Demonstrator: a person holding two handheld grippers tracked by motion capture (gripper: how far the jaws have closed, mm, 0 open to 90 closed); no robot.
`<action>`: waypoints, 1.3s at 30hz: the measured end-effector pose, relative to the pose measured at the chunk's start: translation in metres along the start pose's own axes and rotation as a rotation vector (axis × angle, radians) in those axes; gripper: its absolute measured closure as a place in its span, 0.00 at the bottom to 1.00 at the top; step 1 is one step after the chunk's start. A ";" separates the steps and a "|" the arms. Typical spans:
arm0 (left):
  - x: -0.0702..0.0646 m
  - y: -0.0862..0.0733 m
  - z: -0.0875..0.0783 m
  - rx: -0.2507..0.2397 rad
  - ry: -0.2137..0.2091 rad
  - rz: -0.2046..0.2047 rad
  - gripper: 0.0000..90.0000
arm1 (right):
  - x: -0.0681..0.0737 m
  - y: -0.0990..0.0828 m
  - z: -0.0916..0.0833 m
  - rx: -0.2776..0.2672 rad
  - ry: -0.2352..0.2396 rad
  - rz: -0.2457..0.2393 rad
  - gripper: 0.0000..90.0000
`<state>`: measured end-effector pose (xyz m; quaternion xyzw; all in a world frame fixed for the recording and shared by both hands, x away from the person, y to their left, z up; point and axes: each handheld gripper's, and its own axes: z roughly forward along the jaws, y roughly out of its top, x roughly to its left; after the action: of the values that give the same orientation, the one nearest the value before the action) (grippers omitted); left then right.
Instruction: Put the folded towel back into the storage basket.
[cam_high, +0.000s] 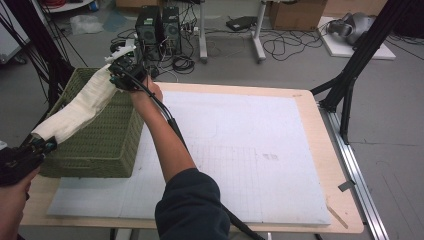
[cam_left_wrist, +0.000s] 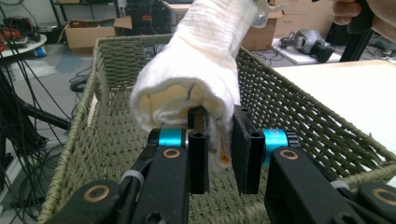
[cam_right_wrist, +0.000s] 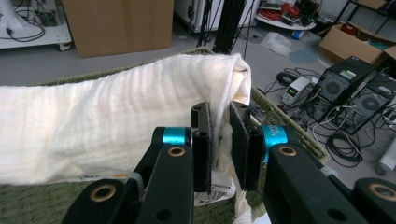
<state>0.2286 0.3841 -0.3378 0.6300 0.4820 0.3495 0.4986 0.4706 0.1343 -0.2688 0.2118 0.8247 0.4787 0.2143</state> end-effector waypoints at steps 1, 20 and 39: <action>0.000 0.000 0.000 0.000 0.001 0.000 0.86 | 0.000 0.000 0.001 0.001 -0.004 0.002 0.89; 0.006 0.005 0.016 0.028 0.022 -0.001 0.86 | -0.001 0.004 0.019 0.008 -0.034 0.032 0.89; 0.019 0.012 0.007 -0.027 0.114 -0.003 0.31 | -0.006 -0.003 0.031 0.031 -0.089 0.066 0.61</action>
<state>0.2433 0.3995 -0.3285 0.6016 0.5058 0.3906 0.4793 0.4923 0.1514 -0.2845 0.2632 0.8144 0.4626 0.2314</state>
